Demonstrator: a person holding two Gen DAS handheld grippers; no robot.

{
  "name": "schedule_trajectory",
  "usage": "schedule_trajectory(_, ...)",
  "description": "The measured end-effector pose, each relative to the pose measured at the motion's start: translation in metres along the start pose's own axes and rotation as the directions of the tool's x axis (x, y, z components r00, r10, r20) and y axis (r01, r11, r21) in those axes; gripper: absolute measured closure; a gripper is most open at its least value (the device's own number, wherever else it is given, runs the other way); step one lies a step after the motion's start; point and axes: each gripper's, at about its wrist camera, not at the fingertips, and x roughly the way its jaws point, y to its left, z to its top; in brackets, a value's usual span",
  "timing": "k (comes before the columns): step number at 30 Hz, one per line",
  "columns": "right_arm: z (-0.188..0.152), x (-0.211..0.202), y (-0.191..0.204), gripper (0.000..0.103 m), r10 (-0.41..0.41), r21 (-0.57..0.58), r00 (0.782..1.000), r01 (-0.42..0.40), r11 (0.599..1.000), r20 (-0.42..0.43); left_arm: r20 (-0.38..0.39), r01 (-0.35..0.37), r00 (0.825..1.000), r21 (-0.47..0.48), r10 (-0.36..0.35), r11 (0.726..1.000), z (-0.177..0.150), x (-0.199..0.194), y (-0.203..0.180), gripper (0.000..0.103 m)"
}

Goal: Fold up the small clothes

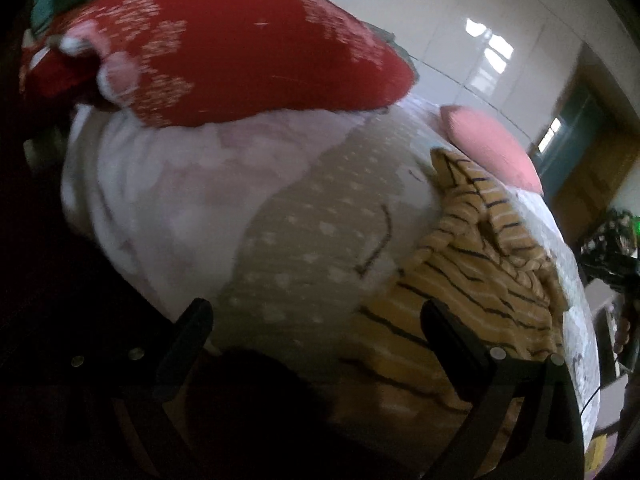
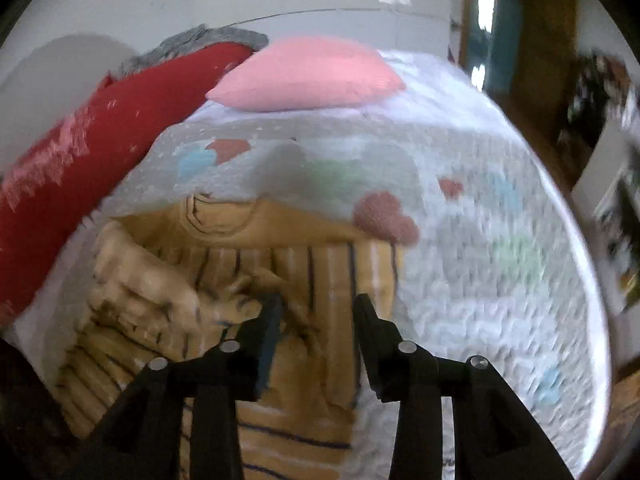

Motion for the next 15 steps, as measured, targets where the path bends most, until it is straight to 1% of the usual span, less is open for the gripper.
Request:
schedule_trajectory(1,-0.006,-0.002,-0.012,0.051,0.031,0.031,1.000,-0.031,0.999,0.003,-0.008,0.002,1.000,0.015,-0.002,1.000,0.000,0.003,-0.006,0.000)
schedule_trajectory(2,-0.011,-0.004,-0.017,0.048,0.038,0.041,0.999,-0.038,0.998,0.009,-0.015,0.007,1.000,0.027,-0.007,1.000,0.000,0.006,-0.011,0.000)
schedule_trajectory(3,-0.016,-0.005,-0.023,0.047,0.035,0.036,0.999,-0.035,0.999,0.014,-0.020,0.012,1.000,0.035,-0.012,0.999,-0.001,0.007,-0.015,0.000)
schedule_trajectory(6,-0.025,-0.002,-0.017,0.047,0.046,0.008,0.999,-0.046,0.999,0.007,-0.028,0.026,0.999,0.070,-0.024,0.997,0.000,0.013,-0.031,0.000)
schedule_trajectory(9,-0.031,0.008,-0.001,0.040,0.084,-0.041,0.996,-0.085,0.996,-0.012,-0.023,0.052,0.998,0.137,-0.050,0.989,0.010,0.021,-0.055,0.000)
schedule_trajectory(11,-0.040,0.013,0.011,0.035,0.090,-0.089,0.996,-0.091,0.992,-0.015,-0.022,0.080,0.997,0.204,-0.078,0.976,0.022,0.030,-0.077,0.000)
schedule_trajectory(12,-0.043,0.015,0.018,0.034,0.086,-0.110,0.996,-0.088,0.990,-0.017,-0.017,0.087,0.996,0.236,-0.086,0.968,0.027,0.034,-0.086,0.000)
schedule_trajectory(15,-0.054,0.021,0.028,0.034,0.077,-0.141,0.997,-0.080,0.987,-0.023,0.022,0.078,0.995,0.377,-0.093,0.923,0.046,0.060,-0.125,0.000)
